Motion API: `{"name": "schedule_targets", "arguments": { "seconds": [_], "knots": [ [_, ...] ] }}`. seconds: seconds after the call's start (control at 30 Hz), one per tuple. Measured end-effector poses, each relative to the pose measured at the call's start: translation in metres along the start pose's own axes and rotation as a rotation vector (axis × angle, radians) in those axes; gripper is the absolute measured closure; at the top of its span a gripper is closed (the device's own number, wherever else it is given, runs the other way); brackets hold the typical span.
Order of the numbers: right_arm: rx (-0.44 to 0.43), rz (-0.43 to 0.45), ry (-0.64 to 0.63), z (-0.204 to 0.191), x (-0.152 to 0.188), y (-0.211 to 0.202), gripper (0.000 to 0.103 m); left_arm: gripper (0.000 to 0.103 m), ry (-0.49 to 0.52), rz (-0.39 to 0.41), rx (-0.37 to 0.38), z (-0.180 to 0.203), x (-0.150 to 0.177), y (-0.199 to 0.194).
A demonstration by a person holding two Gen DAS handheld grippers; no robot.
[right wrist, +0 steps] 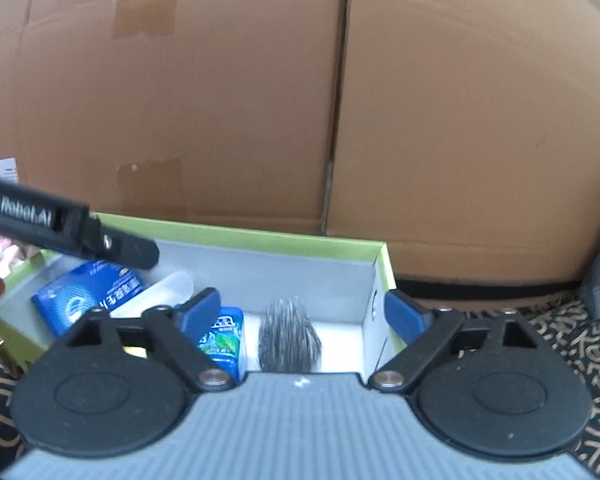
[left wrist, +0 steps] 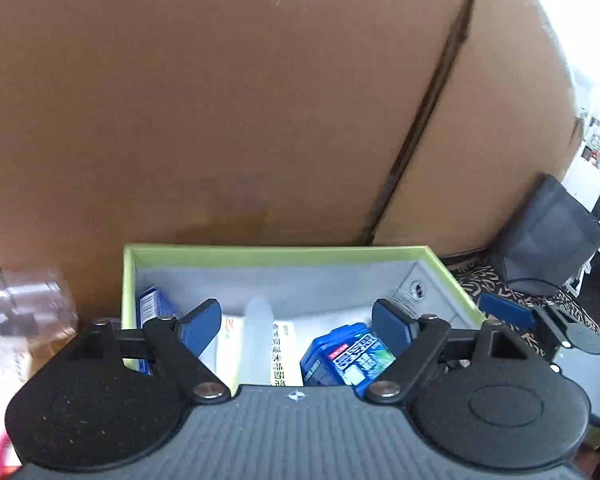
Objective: Organize objects
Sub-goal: 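Drop the toothbrush case and steel wool into the lime-green box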
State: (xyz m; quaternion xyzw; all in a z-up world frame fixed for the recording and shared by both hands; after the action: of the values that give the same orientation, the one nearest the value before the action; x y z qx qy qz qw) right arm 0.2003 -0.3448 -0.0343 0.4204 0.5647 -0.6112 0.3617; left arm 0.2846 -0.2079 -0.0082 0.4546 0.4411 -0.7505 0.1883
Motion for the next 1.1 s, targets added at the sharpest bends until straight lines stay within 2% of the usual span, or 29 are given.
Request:
{"name": "schedule_targets", "arguments": {
  "seconds": [0.13, 0.23, 0.3, 0.43, 0.63, 0.83, 1.0, 1.1],
  "knots": [
    [0.026, 0.074, -0.030, -0.006, -0.011, -0.037, 0.000, 0.015, -0.009, 0.050, -0.003, 0.006, -0.007, -0.031],
    [-0.008, 0.114, -0.008, -0.011, -0.013, -0.066, 0.000, 0.012, -0.011, 0.090, -0.022, 0.010, -0.004, -0.057],
    [-0.046, 0.122, 0.016, -0.015, -0.015, -0.078, 0.000, 0.009, -0.001, 0.096, -0.055, 0.010, 0.005, -0.074],
    [-0.102, 0.118, 0.048, -0.032, -0.004, -0.106, 0.000, 0.009, -0.014, 0.066, -0.112, 0.004, 0.035, -0.099],
    [-0.191, 0.023, 0.071, -0.073, 0.030, -0.124, 0.000, 0.009, -0.042, 0.028, -0.204, -0.020, 0.084, -0.136],
    [-0.285, -0.095, 0.113, -0.113, 0.065, -0.122, 0.000, 0.009, -0.136, -0.037, -0.263, -0.056, 0.133, -0.158],
    [-0.331, -0.180, 0.085, -0.154, 0.088, -0.109, 0.000, 0.009, -0.227, -0.054, -0.329, -0.094, 0.154, -0.167],
    [-0.346, -0.198, 0.062, -0.172, 0.092, -0.108, 0.000, 0.009, -0.268, -0.049, -0.365, -0.116, 0.155, -0.167]
  ]
}}
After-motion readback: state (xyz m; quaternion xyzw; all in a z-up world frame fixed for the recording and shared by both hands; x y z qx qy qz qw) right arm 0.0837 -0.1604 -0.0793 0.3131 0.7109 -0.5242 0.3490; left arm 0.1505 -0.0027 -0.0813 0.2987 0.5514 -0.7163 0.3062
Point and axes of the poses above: each gripper's, at about its wrist camera, not at the fingertips, and y roughly the way its jaws point, z to its right, x to its underside, the point moved 7 cm from there along y, roughly the way its jaws point, and after that the axes turned 5 degrees about y, right-handed, at the moved point
